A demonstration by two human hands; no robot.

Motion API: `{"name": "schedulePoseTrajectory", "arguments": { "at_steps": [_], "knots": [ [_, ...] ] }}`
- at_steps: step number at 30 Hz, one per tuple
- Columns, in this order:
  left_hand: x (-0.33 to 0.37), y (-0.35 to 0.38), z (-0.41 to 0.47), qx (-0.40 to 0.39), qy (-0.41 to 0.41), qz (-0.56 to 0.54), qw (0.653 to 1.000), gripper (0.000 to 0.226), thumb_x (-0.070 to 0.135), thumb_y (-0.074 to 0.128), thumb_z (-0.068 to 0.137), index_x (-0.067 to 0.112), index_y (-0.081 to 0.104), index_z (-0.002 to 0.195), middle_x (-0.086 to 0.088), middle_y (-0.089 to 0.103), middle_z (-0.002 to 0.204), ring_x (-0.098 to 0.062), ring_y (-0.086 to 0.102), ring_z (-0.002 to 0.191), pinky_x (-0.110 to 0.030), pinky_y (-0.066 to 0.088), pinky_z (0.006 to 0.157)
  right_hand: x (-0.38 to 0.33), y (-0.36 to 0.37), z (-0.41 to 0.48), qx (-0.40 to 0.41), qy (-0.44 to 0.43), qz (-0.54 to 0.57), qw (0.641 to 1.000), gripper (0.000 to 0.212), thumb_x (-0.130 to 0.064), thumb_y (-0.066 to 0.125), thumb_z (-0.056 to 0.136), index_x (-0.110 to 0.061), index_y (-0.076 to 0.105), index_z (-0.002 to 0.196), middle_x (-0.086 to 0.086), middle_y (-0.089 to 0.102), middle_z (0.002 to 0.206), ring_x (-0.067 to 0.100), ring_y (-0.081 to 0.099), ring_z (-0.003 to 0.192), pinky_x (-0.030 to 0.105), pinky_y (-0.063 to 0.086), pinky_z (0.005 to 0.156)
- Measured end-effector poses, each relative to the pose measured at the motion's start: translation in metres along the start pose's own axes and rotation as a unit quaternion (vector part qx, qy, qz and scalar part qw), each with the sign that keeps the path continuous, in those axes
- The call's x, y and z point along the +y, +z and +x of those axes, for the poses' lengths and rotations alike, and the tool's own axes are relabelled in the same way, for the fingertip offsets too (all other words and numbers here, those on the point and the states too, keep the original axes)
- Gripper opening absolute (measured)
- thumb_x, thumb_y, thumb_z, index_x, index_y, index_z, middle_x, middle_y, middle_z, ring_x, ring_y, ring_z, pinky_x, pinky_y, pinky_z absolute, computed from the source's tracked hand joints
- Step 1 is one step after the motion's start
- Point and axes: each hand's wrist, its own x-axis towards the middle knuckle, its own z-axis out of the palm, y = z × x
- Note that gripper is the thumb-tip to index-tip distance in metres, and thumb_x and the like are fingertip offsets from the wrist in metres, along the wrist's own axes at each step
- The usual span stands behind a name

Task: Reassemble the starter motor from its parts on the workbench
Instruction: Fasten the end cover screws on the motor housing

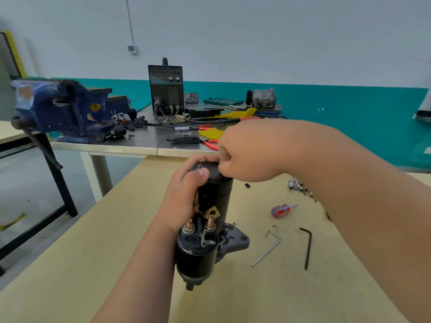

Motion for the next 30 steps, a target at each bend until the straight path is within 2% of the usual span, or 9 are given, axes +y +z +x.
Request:
{"name": "schedulePoseTrajectory", "arguments": {
  "at_steps": [2,6,9,11,16,19,21,26,30],
  "knots": [
    [0.001,-0.001,0.0,0.003,0.002,0.004,1.0,0.033,0.036,0.055,0.065,0.031,0.074,0.092,-0.007,0.069,0.089,-0.032,0.062,0.085,-0.052,0.046,0.081,-0.004,-0.001,0.002,-0.017,-0.014,-0.009,1.0,0.025,-0.026,0.044,0.099,-0.021,0.048,0.075,-0.003,0.048,0.069,0.009,0.044,0.059,0.022,0.028,0.047],
    [0.001,-0.002,-0.001,0.009,0.004,0.0,1.0,0.034,0.037,0.055,0.066,0.028,0.073,0.094,-0.013,0.067,0.091,-0.035,0.06,0.086,-0.053,0.047,0.08,-0.009,0.001,0.006,-0.011,-0.008,-0.06,0.998,0.042,-0.027,0.037,0.104,-0.02,0.032,0.064,-0.004,0.039,0.064,0.006,0.035,0.054,0.02,0.021,0.044],
    [0.002,-0.003,-0.002,0.003,-0.007,-0.025,1.0,0.033,0.037,0.057,0.067,0.025,0.071,0.093,-0.016,0.064,0.09,-0.035,0.058,0.083,-0.05,0.047,0.077,-0.005,0.0,0.005,0.009,0.003,-0.019,1.0,0.043,-0.037,0.037,0.103,-0.021,0.04,0.064,-0.004,0.043,0.062,0.007,0.039,0.054,0.022,0.024,0.045],
    [0.003,-0.004,-0.003,0.0,-0.017,-0.036,0.999,0.033,0.038,0.058,0.065,0.027,0.072,0.093,-0.015,0.065,0.09,-0.035,0.059,0.082,-0.046,0.049,0.074,-0.005,-0.002,0.006,-0.005,-0.003,0.002,1.0,0.035,-0.034,0.041,0.101,-0.022,0.043,0.068,-0.004,0.047,0.066,0.008,0.043,0.057,0.023,0.027,0.047],
    [0.004,-0.004,-0.003,0.003,-0.025,-0.034,0.999,0.034,0.038,0.058,0.063,0.029,0.073,0.092,-0.017,0.065,0.09,-0.037,0.06,0.083,-0.048,0.049,0.075,-0.012,0.003,0.01,-0.005,-0.002,-0.056,0.998,0.041,-0.026,0.037,0.105,-0.02,0.031,0.064,-0.004,0.039,0.065,0.007,0.036,0.055,0.021,0.022,0.045],
    [0.004,-0.004,-0.002,0.005,-0.02,-0.03,0.999,0.033,0.038,0.057,0.064,0.028,0.072,0.092,-0.016,0.065,0.09,-0.036,0.059,0.084,-0.051,0.047,0.079,-0.007,0.001,0.007,0.01,0.008,-0.017,1.0,0.043,-0.035,0.034,0.104,-0.021,0.038,0.064,-0.004,0.042,0.063,0.007,0.039,0.054,0.022,0.024,0.046],
    [0.003,-0.005,-0.002,0.007,-0.021,-0.037,0.999,0.033,0.037,0.059,0.063,0.027,0.073,0.092,-0.014,0.066,0.089,-0.035,0.06,0.083,-0.051,0.047,0.079,-0.007,-0.001,0.006,-0.005,0.002,0.004,1.0,0.037,-0.034,0.038,0.102,-0.022,0.043,0.068,-0.004,0.045,0.065,0.007,0.041,0.055,0.022,0.025,0.046],
    [0.002,-0.003,-0.002,0.009,-0.023,-0.037,0.999,0.035,0.037,0.059,0.062,0.026,0.072,0.093,-0.017,0.065,0.089,-0.036,0.06,0.081,-0.048,0.048,0.076,-0.011,0.002,0.008,-0.01,-0.003,-0.044,0.999,0.041,-0.028,0.036,0.105,-0.021,0.032,0.065,-0.005,0.039,0.066,0.006,0.036,0.054,0.017,0.022,0.041],
    [0.003,-0.002,-0.002,0.003,-0.015,-0.039,0.999,0.033,0.037,0.058,0.064,0.026,0.072,0.092,-0.014,0.065,0.088,-0.034,0.059,0.081,-0.047,0.046,0.076,-0.005,-0.001,0.005,0.0,0.005,0.008,1.0,0.034,-0.036,0.039,0.101,-0.022,0.047,0.071,-0.004,0.047,0.066,0.008,0.042,0.057,0.023,0.026,0.047]
  ]
}}
